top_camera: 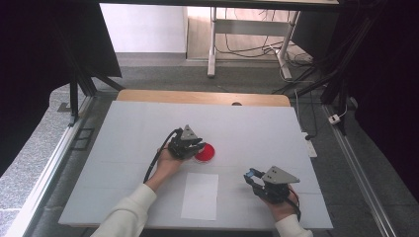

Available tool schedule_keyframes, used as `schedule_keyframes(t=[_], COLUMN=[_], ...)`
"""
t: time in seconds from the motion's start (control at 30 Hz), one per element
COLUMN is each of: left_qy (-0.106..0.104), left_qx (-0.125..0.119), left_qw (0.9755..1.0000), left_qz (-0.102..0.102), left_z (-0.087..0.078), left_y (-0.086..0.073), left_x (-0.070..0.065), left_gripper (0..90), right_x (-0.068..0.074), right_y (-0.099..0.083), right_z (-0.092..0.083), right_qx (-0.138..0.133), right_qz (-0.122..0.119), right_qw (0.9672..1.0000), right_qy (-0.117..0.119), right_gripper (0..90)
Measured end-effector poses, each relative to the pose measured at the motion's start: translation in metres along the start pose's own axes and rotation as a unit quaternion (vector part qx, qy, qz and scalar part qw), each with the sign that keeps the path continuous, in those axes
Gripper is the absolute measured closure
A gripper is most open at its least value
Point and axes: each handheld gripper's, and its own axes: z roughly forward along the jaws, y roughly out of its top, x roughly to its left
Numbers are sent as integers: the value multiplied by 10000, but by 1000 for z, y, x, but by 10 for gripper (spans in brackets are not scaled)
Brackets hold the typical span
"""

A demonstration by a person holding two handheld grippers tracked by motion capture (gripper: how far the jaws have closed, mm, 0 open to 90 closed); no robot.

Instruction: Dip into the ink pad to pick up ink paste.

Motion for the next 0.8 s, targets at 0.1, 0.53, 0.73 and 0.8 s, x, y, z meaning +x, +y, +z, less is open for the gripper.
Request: schedule_keyframes(t=[0.1,0.53,0.73,0.8], left_qy=[-12,-20,-6,-26], left_qx=[-8,-94,-320,-377], left_qw=[10000,9999,9994,9993], left_qz=[-23,-72,-94,-83], left_z=[0,-4,-12,-16], left_y=[0,1,4,6], left_x=[0,1,2,1], left_gripper=[757,756,755,755], right_x=[0,0,-1,-1], right_y=[0,0,0,0], right_z=[0,0,-1,-1], right_qx=[12,-6,-31,-38], right_qz=[-16,-6,-2,-5], right_qw=[10000,10000,10000,10000], right_qy=[-22,-5,-1,-7], right_gripper=[641,641,641,641])
